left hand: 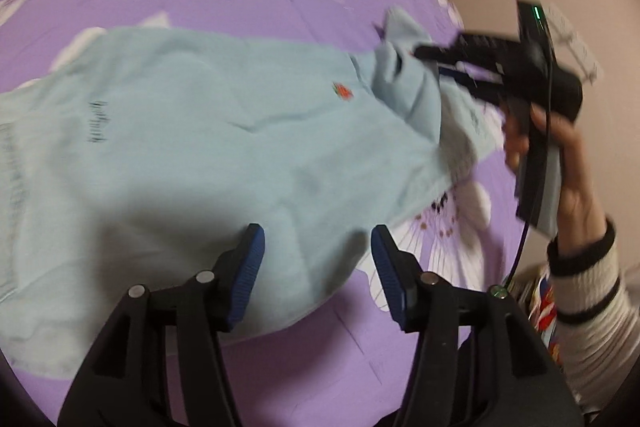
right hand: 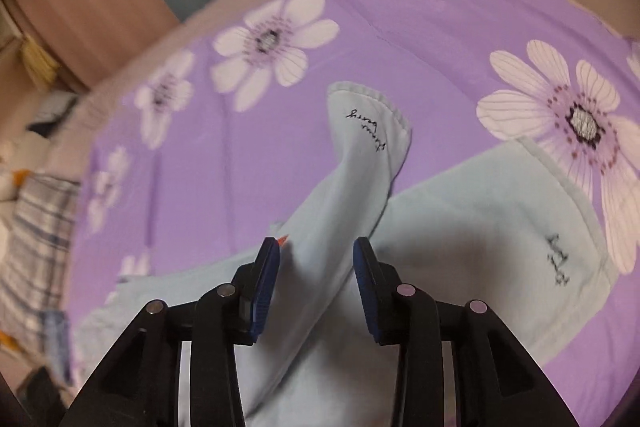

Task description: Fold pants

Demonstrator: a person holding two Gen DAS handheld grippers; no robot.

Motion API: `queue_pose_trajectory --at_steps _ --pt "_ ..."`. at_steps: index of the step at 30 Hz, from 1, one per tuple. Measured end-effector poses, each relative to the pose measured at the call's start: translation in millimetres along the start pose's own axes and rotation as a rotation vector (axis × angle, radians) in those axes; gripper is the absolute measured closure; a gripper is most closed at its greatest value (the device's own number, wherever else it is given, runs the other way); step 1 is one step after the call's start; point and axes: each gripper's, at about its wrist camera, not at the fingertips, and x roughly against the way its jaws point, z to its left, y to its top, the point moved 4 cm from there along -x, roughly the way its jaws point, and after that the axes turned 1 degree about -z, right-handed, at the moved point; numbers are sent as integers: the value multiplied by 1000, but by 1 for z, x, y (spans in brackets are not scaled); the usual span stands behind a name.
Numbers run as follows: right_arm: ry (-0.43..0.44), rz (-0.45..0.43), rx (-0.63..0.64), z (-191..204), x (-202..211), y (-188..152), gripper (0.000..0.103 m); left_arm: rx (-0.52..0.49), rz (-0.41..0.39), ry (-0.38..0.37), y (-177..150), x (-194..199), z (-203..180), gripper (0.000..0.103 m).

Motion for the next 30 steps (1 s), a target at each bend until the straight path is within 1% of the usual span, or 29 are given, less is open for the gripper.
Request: queue_pose_trajectory --at_steps 1,2,4,5,8,9,10,11,12,13,14,15,16,18,20,21,22,23,24,25,26,27,28,29,30 --pt "4 7 -4 -2 -5 1 86 -15 12 7 0 -6 -2 48" --pt "7 8 -1 -5 -7 1 100 -29 15 14 0 -8 -4 48" --pt "31 -13 -15 -11 -1 -4 100 -50 13 8 -1 -8 -7 48" --pt "57 -36 -30 -14 8 -8 100 -51 14 -2 -1 -9 -7 48" --pt "202 -175 -86 -25 49 -19 100 -40 14 -17 -2 -9 -2 47" --pt "257 -234 -142 -37 61 -26 100 -31 13 -23 -2 -9 -1 47" --pt "318 -270 -211 -50 67 -33 100 -23 12 -30 -2 -9 1 47" --pt "341 -281 -312 -72 65 -44 99 -17 11 -35 -1 -9 0 47" --pt "284 -243 -385 -93 58 -53 99 -15 12 -36 -1 -9 0 47" --pt "225 -191 -443 -110 50 -62 97 -16 14 -36 0 -9 1 47" --pt "212 -162 -489 -123 46 -69 95 -19 15 -35 0 -7 2 47" --pt "239 -162 -522 -131 47 -75 95 -23 17 -32 -1 -7 2 47" --pt "249 -179 -518 -134 53 -77 95 -24 18 -30 -2 -7 2 47" --pt "218 -223 -462 -133 68 -76 92 -18 19 -29 3 -11 2 46" --pt "211 -237 -446 -133 75 -71 80 -13 17 -28 1 -9 1 45" --pt "214 -242 -445 -134 79 -69 77 -13 16 -27 1 -9 1 45" --pt "231 -236 -449 -134 82 -68 72 -15 16 -25 1 -9 1 44" --pt "230 -233 -444 -136 82 -66 70 -17 17 -24 -3 -7 2 44" --pt "226 -217 -441 -137 81 -66 70 -18 18 -23 -3 -7 1 44" --pt "221 -179 -429 -135 75 -64 70 -18 20 -22 -2 -7 2 44" --pt "202 -138 -415 -130 66 -62 70 -18 20 -22 -2 -7 2 44" --pt "161 -88 -397 -125 54 -58 70 -12 19 -18 0 -7 3 44" --pt "140 -70 -378 -121 49 -54 72 -8 17 -15 -1 -5 4 44" --pt "104 -71 -341 -113 46 -45 88 -3 15 -15 -1 -4 6 44" --pt "55 -80 -282 -101 45 -32 96 5 14 -14 0 -3 8 44"
